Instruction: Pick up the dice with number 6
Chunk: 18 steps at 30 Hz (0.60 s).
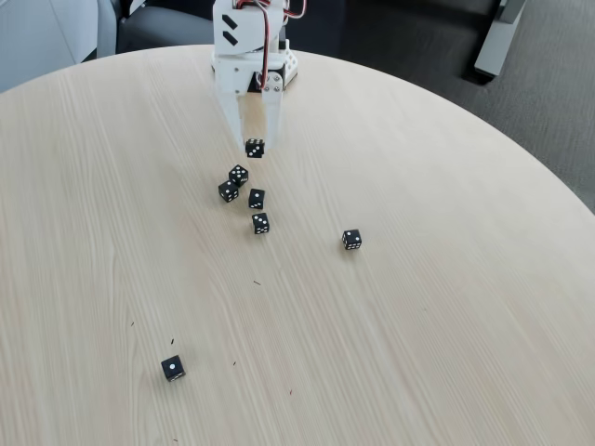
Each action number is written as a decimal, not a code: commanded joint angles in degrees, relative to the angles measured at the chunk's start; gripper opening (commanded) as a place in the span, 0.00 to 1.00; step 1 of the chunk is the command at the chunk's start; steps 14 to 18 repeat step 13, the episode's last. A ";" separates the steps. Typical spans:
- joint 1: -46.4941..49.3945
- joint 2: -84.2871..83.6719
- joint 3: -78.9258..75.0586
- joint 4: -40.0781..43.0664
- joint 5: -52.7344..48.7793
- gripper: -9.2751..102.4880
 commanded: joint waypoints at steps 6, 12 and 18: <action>0.09 0.79 -0.26 -0.18 0.18 0.09; 0.09 0.79 -0.26 -0.18 0.18 0.09; 0.09 0.79 -0.26 -0.18 0.18 0.09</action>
